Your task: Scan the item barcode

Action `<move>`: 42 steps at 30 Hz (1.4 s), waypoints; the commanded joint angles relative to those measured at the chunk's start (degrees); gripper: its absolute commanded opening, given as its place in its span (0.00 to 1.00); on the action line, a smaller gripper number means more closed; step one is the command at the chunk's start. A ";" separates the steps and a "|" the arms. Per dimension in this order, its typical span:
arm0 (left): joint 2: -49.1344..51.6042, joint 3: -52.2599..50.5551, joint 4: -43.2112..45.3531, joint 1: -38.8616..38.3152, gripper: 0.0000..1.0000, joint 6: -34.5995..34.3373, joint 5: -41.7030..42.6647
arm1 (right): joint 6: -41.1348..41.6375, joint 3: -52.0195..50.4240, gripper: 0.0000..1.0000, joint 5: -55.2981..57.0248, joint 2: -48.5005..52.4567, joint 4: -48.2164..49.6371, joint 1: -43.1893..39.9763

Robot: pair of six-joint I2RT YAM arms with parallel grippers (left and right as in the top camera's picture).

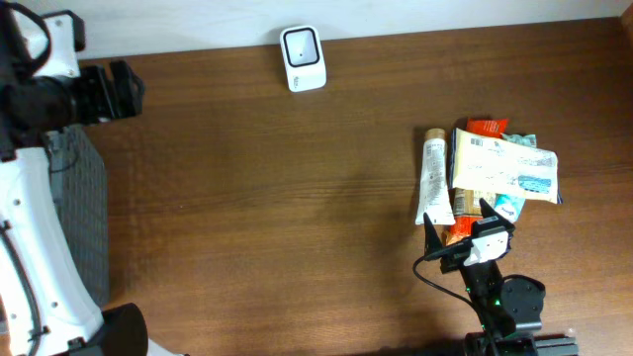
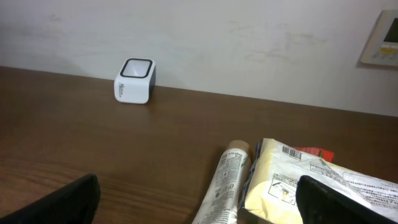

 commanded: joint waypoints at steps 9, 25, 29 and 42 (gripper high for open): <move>-55.87 -99.06 75.89 -1.79 0.99 -0.81 0.17 | 0.63 -0.28 0.99 -0.72 -0.50 -0.33 0.59; -92.52 -130.51 78.12 -2.05 0.99 11.65 -4.57 | 0.63 -0.28 0.99 -0.72 -0.50 -0.33 0.59; -99.60 -130.51 78.12 -2.23 0.99 11.63 -4.57 | 0.63 -0.28 0.99 -0.72 -0.50 -0.33 0.59; -100.43 -130.51 78.20 -2.45 0.99 11.63 -4.57 | 0.63 -0.28 0.99 -0.72 -0.48 -0.33 0.59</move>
